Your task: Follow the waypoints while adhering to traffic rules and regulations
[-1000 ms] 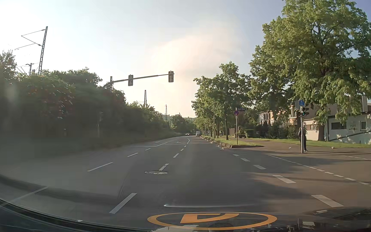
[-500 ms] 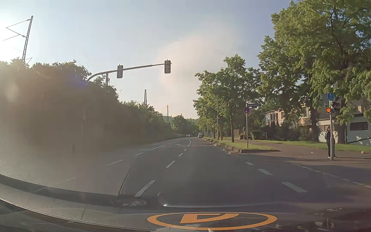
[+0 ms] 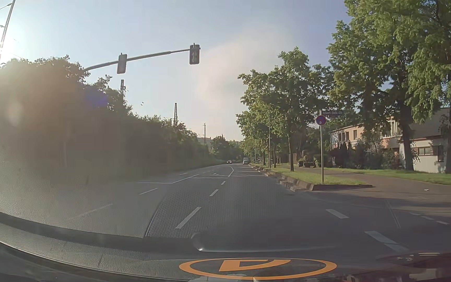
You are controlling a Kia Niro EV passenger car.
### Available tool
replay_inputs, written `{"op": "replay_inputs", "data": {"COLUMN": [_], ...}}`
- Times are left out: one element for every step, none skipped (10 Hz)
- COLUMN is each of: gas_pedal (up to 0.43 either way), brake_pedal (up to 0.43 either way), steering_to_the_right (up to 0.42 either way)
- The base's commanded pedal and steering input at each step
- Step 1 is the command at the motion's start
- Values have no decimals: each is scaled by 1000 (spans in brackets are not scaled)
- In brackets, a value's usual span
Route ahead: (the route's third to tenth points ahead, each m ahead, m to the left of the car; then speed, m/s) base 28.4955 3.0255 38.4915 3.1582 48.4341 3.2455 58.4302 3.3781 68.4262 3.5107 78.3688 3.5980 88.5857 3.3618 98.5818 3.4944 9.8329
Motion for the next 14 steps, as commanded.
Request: {"op": "replay_inputs", "data": {"gas_pedal": [441, 390, 390, 390, 370, 370, 370, 358, 358, 319, 299, 299, 299, 299], "brake_pedal": [0, 0, 0, 0, 0, 0, 0, 0, 0, 0, 0, 0, 0, 0], "steering_to_the_right": [-3, -3, -1, 0, 0, 0, 0, 0, 0, 0, 0, 0, 0, 0]}}
